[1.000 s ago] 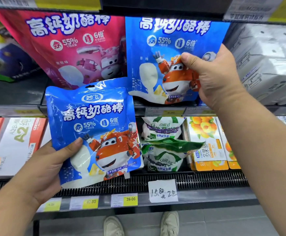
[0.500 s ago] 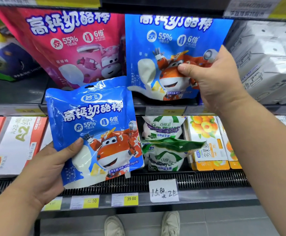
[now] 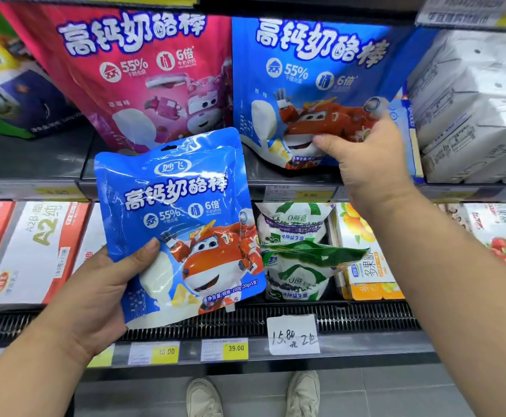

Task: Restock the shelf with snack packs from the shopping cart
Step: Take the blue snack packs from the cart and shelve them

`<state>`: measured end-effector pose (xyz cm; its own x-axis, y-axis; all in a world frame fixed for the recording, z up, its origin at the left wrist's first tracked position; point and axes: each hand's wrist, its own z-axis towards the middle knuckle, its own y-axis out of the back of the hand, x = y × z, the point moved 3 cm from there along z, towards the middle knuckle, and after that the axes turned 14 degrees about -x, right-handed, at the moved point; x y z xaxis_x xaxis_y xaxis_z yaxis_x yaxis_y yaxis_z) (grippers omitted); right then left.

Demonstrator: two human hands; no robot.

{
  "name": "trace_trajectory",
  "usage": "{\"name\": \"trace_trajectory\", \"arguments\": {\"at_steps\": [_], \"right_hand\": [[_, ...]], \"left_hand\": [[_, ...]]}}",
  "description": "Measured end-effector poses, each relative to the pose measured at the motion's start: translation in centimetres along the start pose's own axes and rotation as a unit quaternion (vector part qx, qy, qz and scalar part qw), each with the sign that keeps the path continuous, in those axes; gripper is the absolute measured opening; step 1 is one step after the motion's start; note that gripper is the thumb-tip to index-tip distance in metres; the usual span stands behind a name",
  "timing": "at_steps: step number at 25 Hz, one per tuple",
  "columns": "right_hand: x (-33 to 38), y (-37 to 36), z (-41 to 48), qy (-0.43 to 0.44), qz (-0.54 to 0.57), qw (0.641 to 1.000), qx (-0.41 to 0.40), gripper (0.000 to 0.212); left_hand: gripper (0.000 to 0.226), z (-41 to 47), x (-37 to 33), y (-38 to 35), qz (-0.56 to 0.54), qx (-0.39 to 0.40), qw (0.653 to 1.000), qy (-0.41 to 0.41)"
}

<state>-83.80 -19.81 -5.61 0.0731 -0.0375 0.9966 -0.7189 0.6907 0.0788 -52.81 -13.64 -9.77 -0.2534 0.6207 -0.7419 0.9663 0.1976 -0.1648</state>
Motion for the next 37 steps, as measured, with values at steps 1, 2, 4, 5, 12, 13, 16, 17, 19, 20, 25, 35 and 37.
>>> {"name": "trace_trajectory", "arguments": {"at_steps": [1,2,4,5,12,13,16,17,19,20,25,35,37], "right_hand": [[0.0,-0.2,0.2,0.002,-0.003,1.000,-0.011,0.044],[0.1,-0.5,0.5,0.002,0.001,1.000,-0.019,0.044],[0.1,-1.1,1.3,-0.005,0.011,0.999,-0.038,0.045],[0.1,-1.3,1.6,-0.009,0.011,0.999,-0.046,0.046],[-0.2,-2.6,3.7,-0.029,-0.020,0.996,-0.081,0.053],[-0.3,-2.7,3.9,-0.034,-0.021,0.995,-0.087,0.052],[-0.5,-3.4,4.2,-0.028,-0.021,0.993,-0.109,0.056],[-0.4,-3.6,4.4,-0.025,-0.019,0.993,-0.116,0.057],[-0.4,-3.9,5.0,-0.033,-0.015,0.992,-0.121,0.057],[-0.3,-4.0,5.2,-0.040,-0.016,0.992,-0.119,0.057],[0.0,-2.8,3.8,-0.043,-0.022,0.993,-0.108,0.048],[1.8,1.4,-1.4,-0.099,-0.014,0.981,-0.167,0.059],[1.2,2.0,-3.8,-0.120,0.006,0.981,-0.152,0.049]], "left_hand": [[0.025,-0.1,0.0,-0.1,-0.002,0.002,1.000,0.003],[0.025,-0.2,0.1,-0.2,0.000,0.004,1.000,0.004],[0.023,-0.3,0.0,-0.4,-0.003,0.011,1.000,0.003],[0.020,-0.3,0.0,-0.5,-0.004,0.014,1.000,0.002],[0.056,-0.3,0.2,-0.6,0.010,0.037,0.999,0.008],[0.038,-0.3,0.1,-0.8,0.001,0.030,0.999,0.011],[0.051,-0.4,0.0,-1.2,0.000,0.042,0.999,0.009],[0.068,-0.5,-0.1,-1.3,0.007,0.041,0.999,0.006],[0.079,-0.6,-0.2,-1.4,0.010,0.036,0.999,0.005],[0.079,-0.5,-0.1,-1.3,0.013,0.034,0.999,0.004],[0.082,-0.7,-0.1,-1.6,0.016,0.032,0.999,0.009],[0.078,-0.9,-0.8,-4.7,0.032,0.085,0.996,-0.006],[0.060,-0.8,-1.1,-5.8,0.032,0.093,0.995,-0.010]]}}
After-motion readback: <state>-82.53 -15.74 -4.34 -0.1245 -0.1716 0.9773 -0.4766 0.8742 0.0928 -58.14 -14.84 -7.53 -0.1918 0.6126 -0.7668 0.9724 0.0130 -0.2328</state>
